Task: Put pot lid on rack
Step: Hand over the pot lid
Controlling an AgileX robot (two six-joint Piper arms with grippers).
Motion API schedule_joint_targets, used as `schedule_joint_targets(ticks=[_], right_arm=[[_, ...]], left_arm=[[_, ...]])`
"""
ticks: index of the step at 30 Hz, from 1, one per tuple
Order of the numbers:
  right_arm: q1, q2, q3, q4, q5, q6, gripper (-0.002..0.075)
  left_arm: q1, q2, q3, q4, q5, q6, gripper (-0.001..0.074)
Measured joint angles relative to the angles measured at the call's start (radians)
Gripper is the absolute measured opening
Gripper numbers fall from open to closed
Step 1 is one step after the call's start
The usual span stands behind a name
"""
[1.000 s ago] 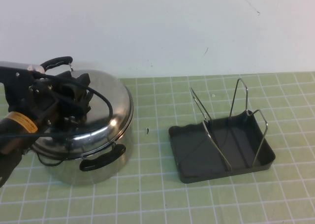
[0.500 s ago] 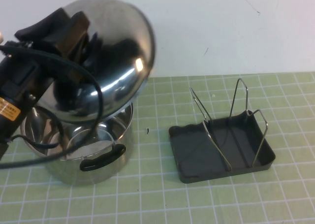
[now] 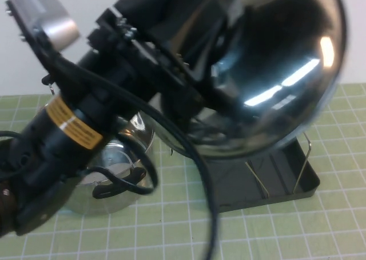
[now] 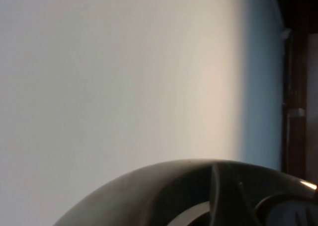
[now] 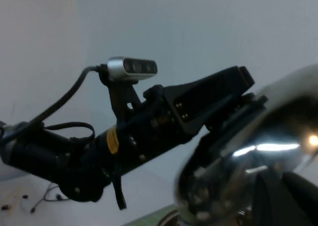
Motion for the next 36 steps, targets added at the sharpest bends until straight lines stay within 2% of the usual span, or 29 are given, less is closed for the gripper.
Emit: schedule_joint_targets(ticks=[3,6,8,11,15,19,22,25,29,31,33,34,36], right_arm=[[0.000,0.000,-0.006,0.013,0.025,0.029,0.0153],[0.000,0.000,-0.006,0.017,0.009,0.128,0.0433],[0.000,0.001,-0.006,0.019,-0.019,0.184,0.0570],[0.000,0.006,-0.006,0.022,-0.031,0.224,0.0655],[0.000,0.026,-0.006,0.025,-0.031,0.265,0.0683],[0.000,0.046,-0.006,0.025,-0.026,0.289,0.0687],[0.000,0.055,-0.006,0.030,-0.013,0.295,0.0655],[0.000,0.067,-0.006,0.031,-0.005,0.295,0.0541],[0.000,0.088,-0.006,0.042,0.029,0.307,0.0314],[0.001,0.092,-0.006,0.060,0.042,0.316,0.0276],[0.001,0.097,-0.006,0.062,0.047,0.318,0.0274],[0.001,0.098,-0.006,0.059,0.047,0.310,0.0232],[0.003,0.101,-0.006,0.051,0.063,0.290,0.0135]], left_arm=[[-0.074,0.000,-0.021,-0.005,0.000,0.059,0.0307],[-0.129,0.000,-0.041,-0.021,-0.002,0.104,0.0307],[-0.150,0.000,-0.054,-0.024,-0.002,0.116,0.0307],[-0.181,0.000,-0.065,-0.028,-0.004,0.125,0.0307],[-0.216,0.000,-0.073,-0.028,-0.006,0.128,0.0307],[-0.246,0.000,-0.073,-0.028,-0.004,0.132,0.0307],[-0.257,0.000,-0.073,-0.028,0.018,0.133,0.0307],[-0.258,0.000,-0.073,0.004,0.057,0.134,0.0307],[-0.258,0.000,-0.073,0.066,0.106,0.136,0.0307],[-0.258,0.000,-0.073,0.076,0.115,0.134,0.0307],[-0.258,0.000,-0.073,0.087,0.130,0.118,0.0314],[-0.258,0.000,-0.073,0.093,0.143,0.093,0.0334],[-0.258,0.000,-0.074,0.106,0.183,0.040,0.0440]])
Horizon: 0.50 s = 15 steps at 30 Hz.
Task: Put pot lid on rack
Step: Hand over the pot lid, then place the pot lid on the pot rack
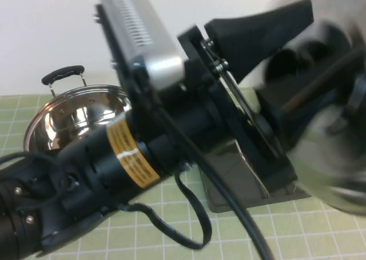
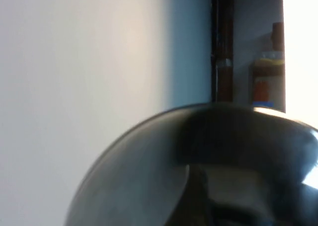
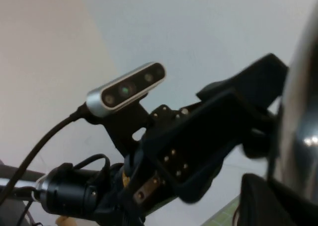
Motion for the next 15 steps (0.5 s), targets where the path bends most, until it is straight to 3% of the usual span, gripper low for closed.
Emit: schedule_joint_targets(ticks=[3,6,12,15], right_arm=[[0.000,0.004,0.000,-0.025,-0.036,-0.009,0.0048],[0.000,0.011,0.003,-0.036,-0.093,-0.037,0.0027],[0.000,0.054,-0.008,-0.036,-0.130,-0.105,0.0024],[0.000,0.118,-0.033,-0.036,-0.117,-0.120,0.0024]], left_arm=[[-0.004,0.000,-0.002,0.034,0.037,-0.049,0.0587],[-0.009,-0.006,-0.002,0.051,0.076,-0.056,0.0636],[-0.009,-0.110,-0.005,0.034,0.330,0.015,0.0640],[-0.009,-0.186,-0.008,0.031,0.520,0.040,0.0533]])
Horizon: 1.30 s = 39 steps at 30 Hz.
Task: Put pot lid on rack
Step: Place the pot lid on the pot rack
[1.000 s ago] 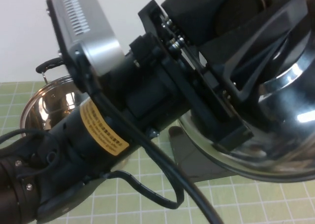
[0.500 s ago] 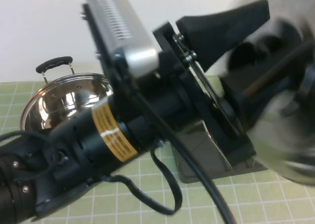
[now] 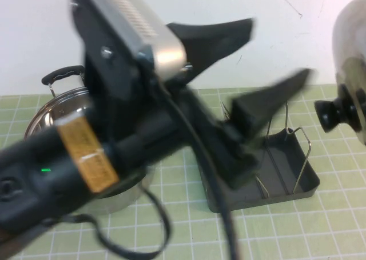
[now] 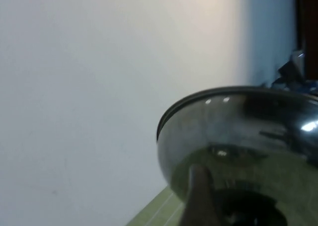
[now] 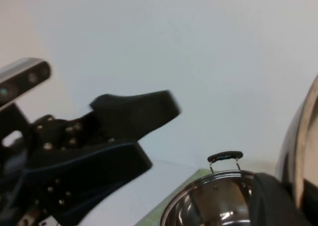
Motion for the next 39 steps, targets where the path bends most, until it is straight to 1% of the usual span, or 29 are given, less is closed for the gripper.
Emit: schedule_joint_targets(ticks=[1,2,3,4,6,7,9,13,17,20,28,39], right_arm=[[0.000,0.022,-0.012,0.002,0.009,-0.006,0.0024],[0.000,0.051,-0.026,0.002,0.021,-0.011,0.0024],[0.000,0.083,-0.041,0.002,0.036,-0.014,0.0024],[0.000,0.111,-0.055,0.002,0.050,-0.016,0.0024],[0.000,0.168,-0.083,0.002,0.087,-0.016,0.0024],[0.000,0.222,-0.106,0.002,0.118,-0.016,0.0024],[0.013,0.295,-0.140,0.002,0.141,-0.016,0.0024],[0.097,0.400,-0.217,0.002,0.146,-0.034,0.0024],[0.211,0.485,-0.282,0.000,0.104,-0.084,0.0023],[0.260,0.539,-0.312,0.002,0.065,-0.108,0.0023],[0.270,0.705,-0.325,0.002,0.007,-0.145,0.0023],[0.270,0.896,-0.347,0.010,0.030,-0.226,0.0022]], left_arm=[[0.000,-0.028,0.000,0.000,0.059,0.002,0.0494],[0.000,-0.055,-0.002,-0.003,0.133,0.004,0.0417],[0.000,-0.081,-0.002,-0.004,0.206,0.006,0.0306],[0.000,-0.100,-0.002,-0.008,0.278,0.008,0.0227],[0.000,-0.140,-0.002,-0.014,0.409,0.012,0.0099],[0.000,-0.154,-0.002,-0.016,0.455,0.018,0.0065],[0.000,-0.188,-0.002,-0.021,0.545,0.018,0.0027],[0.002,-0.215,0.021,-0.032,0.615,0.018,0.0006],[0.002,-0.215,0.053,-0.049,0.633,-0.017,0.0002],[0.002,-0.215,0.071,-0.055,0.635,-0.039,0.0002],[0.002,-0.215,0.125,-0.064,0.637,-0.043,0.0000],[0.002,-0.215,0.138,-0.070,0.644,-0.043,0.0000]])
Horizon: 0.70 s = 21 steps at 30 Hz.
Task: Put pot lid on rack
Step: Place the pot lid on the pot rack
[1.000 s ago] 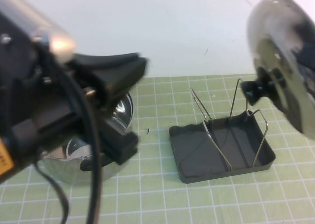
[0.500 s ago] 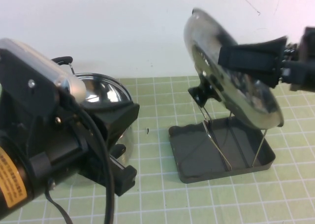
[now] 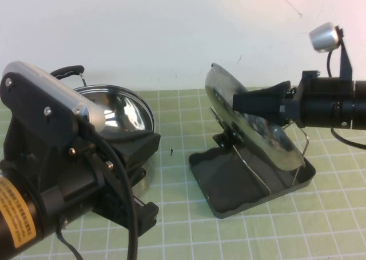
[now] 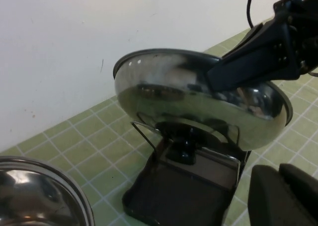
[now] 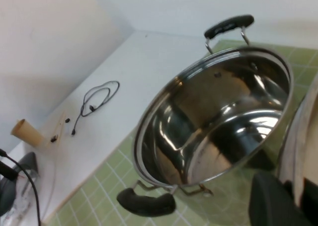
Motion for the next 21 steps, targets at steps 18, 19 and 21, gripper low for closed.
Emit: schedule_joint_targets(ticks=[18,19,21], right_arm=[[0.002,0.017,-0.006,0.008,-0.038,-0.060,0.0364],[0.002,0.017,-0.006,0.008,-0.038,-0.060,0.0406],[-0.001,0.017,-0.006,0.008,-0.038,-0.060,0.0450]], left_arm=[[0.000,0.000,0.000,-0.004,0.006,-0.004,-0.0001],[0.000,0.000,0.000,-0.004,0.007,-0.004,-0.0001],[0.000,0.000,0.000,-0.004,0.009,-0.004,-0.0001]])
